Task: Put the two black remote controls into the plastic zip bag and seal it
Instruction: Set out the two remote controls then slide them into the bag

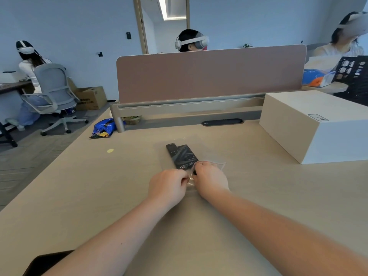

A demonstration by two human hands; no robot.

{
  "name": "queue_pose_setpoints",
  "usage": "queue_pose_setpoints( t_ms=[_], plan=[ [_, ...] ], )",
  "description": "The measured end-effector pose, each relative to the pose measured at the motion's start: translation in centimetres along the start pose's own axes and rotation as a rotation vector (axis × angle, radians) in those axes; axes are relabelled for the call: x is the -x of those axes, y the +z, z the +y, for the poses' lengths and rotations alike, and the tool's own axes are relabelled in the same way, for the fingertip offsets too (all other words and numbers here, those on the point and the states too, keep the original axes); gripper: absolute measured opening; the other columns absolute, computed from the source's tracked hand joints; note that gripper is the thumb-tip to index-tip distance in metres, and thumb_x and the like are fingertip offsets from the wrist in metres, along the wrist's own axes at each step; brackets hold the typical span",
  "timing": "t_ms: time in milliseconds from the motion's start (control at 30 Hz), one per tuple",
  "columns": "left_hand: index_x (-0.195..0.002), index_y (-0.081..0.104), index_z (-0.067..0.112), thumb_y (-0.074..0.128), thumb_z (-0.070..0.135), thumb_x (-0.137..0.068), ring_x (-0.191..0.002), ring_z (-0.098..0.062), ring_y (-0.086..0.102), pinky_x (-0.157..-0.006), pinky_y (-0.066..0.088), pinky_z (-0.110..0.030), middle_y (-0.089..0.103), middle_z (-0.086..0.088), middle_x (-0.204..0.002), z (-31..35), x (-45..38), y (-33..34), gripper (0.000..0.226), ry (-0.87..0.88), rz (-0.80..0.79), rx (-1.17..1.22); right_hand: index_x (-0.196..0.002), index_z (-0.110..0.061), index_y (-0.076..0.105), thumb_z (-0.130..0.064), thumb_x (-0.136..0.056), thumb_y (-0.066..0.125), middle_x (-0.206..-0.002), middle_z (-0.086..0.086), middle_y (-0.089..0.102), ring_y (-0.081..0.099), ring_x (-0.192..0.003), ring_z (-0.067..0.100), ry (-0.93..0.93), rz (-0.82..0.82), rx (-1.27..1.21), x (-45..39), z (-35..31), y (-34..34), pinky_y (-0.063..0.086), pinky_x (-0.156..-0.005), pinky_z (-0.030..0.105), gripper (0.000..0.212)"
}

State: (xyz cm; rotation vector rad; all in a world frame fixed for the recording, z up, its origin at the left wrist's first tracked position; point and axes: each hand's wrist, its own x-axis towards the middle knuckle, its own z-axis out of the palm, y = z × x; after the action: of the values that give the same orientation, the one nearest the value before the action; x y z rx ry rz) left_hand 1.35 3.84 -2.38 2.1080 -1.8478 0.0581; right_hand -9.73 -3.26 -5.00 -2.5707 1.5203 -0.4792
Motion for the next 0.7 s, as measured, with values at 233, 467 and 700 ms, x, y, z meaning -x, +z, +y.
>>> queue_pose_setpoints(
  t_ms=[233,467,700],
  plan=[
    [-0.096,0.067,0.024,0.047,0.029,-0.093,-0.097,-0.026,0.062,-0.071,0.050,-0.034,0.072,0.002,-0.102,-0.2,0.2,-0.3,0.021,0.014,0.012,-0.003,-0.107,-0.008,0.064,-0.005,-0.090,0.045,-0.116,0.011,0.065,0.062,-0.106,0.029,-0.079,-0.065,0.021,-0.4,0.7,0.6,0.051,-0.082,0.035,0.025],
    [-0.097,0.067,0.026,0.050,0.033,-0.092,-0.099,-0.025,0.062,-0.072,0.048,-0.032,0.072,0.004,-0.104,-0.3,-0.1,-0.2,0.019,-0.007,-0.018,0.005,-0.103,-0.009,0.064,-0.001,-0.085,0.047,-0.114,0.013,0.066,0.061,-0.106,0.031,-0.095,-0.176,-0.009,-1.1,0.9,0.1,0.051,-0.086,0.036,0.026],
    [-0.110,0.061,0.033,0.063,0.054,-0.079,-0.111,-0.018,0.054,-0.086,0.049,-0.033,0.065,0.011,-0.116,-1.5,0.4,-0.4,0.037,0.049,-0.120,0.021,-0.099,-0.013,0.070,-0.008,-0.084,0.044,-0.109,0.008,0.070,0.063,-0.101,0.029,-0.189,-0.158,-0.073,1.0,3.9,-2.1,0.054,-0.083,0.036,0.030]
  ],
)
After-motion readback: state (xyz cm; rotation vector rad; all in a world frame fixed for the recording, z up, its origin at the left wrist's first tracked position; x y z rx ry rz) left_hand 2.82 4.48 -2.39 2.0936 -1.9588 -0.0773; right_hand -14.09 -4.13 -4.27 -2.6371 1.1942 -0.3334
